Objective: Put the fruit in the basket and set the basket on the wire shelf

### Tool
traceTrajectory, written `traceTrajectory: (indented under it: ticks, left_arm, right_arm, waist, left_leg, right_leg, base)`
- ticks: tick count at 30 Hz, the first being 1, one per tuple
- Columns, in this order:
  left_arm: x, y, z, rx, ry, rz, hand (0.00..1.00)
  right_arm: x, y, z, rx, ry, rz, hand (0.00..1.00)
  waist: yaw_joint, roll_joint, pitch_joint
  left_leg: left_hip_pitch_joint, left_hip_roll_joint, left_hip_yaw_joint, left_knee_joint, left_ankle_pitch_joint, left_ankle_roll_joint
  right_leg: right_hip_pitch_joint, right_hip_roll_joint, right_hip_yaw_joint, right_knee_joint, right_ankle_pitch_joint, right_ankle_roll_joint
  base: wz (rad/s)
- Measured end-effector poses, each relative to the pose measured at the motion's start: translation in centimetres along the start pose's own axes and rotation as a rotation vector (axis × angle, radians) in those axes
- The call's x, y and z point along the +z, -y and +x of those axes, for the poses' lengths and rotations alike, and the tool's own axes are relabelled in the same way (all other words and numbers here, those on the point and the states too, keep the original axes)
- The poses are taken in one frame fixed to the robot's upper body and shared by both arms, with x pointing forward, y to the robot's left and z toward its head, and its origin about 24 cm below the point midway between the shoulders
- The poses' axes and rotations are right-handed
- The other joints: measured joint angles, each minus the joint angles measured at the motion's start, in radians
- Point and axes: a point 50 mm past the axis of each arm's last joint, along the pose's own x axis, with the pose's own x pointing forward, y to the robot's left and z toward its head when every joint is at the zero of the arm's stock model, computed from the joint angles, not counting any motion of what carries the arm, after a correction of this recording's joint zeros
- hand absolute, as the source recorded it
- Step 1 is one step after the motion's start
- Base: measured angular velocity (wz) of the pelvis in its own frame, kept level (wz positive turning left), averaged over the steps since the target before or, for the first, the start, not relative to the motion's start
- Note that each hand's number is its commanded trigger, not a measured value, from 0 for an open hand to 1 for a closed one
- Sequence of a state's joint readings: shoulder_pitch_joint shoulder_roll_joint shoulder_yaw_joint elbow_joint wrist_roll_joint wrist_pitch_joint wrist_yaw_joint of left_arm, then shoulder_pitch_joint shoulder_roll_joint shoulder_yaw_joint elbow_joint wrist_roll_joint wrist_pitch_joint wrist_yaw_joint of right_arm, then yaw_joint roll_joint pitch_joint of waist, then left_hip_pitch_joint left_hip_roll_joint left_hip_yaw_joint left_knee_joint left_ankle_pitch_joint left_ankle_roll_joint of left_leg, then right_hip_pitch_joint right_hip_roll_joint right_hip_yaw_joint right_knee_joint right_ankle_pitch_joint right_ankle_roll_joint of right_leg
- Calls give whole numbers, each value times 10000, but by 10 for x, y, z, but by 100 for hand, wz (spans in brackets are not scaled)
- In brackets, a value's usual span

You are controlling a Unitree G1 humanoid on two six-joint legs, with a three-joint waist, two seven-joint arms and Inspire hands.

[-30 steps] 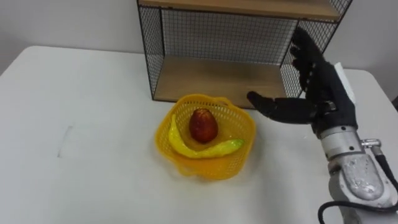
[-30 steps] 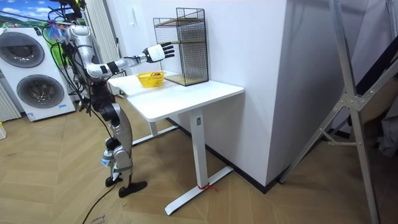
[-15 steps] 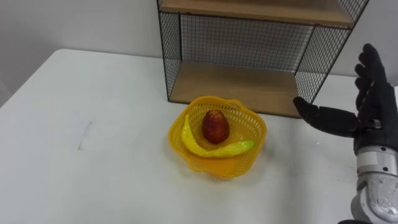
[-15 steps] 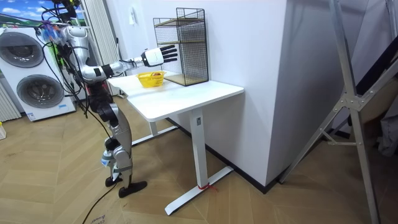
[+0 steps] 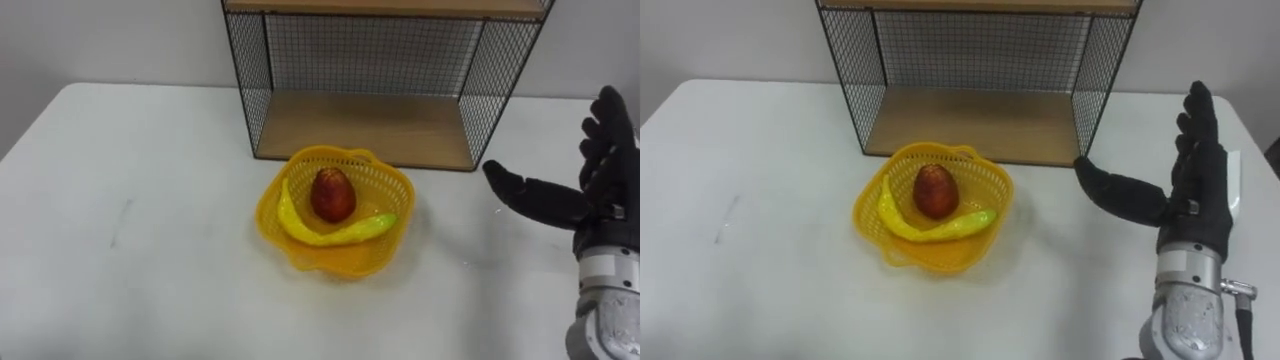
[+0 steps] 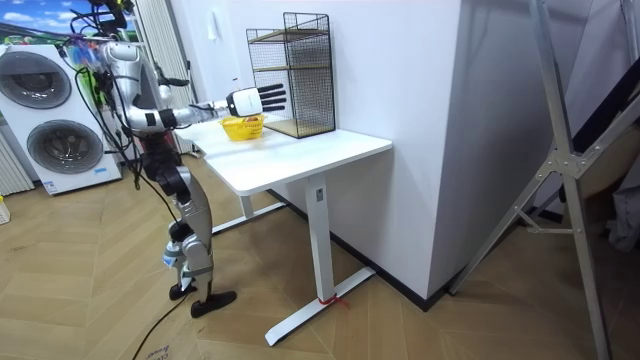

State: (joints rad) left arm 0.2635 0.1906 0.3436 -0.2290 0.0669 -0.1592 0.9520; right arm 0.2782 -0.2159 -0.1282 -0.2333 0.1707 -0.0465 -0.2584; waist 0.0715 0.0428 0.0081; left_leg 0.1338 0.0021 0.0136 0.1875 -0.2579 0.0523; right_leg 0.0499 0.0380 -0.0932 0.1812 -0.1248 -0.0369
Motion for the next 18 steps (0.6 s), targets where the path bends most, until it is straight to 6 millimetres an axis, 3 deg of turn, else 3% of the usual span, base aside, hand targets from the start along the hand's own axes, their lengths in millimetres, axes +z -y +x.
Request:
traceTrajectory:
  ticks: [5, 8, 13, 18]
  left_arm:
    - [-15, 38, -43, -3930, -1600, -618, 0]
    - [-20, 55, -69, -6003, -2583, -1201, 0]
    - [-20, 67, -90, -7893, -3336, -2027, 0]
    - [-24, 74, -107, -9235, -4308, -2868, 0]
  right_arm:
    - [-13, -14, -5, 1010, -327, 952, 0]
    - [-22, -25, -9, 1834, -817, 1535, 0]
    - [-28, -36, -12, 2699, -1119, 1912, 0]
    - [-34, -46, -17, 3336, -1490, 2790, 0]
  waist:
    - [-160, -277, -13]
    - [-229, -318, 2]
    - [-385, -210, 61]
    - [-451, -199, 63]
  left_leg:
    - [25, 9, 87, 85, 1, 1]
    - [23, 6, 96, 81, -6, 13]
    - [95, 32, 172, -68, -14, 20]
    - [136, 58, 318, -56, -10, 13]
  right_leg:
    - [4, 10, 96, 25, 0, 1]
    - [-5, 3, 100, 33, 1, 2]
    - [-10, 29, 107, 41, 2, 0]
    - [-8, 53, 134, 44, 2, 0]
  base:
    - [-4]
    - [0]
    - [-3]
    - [-5]
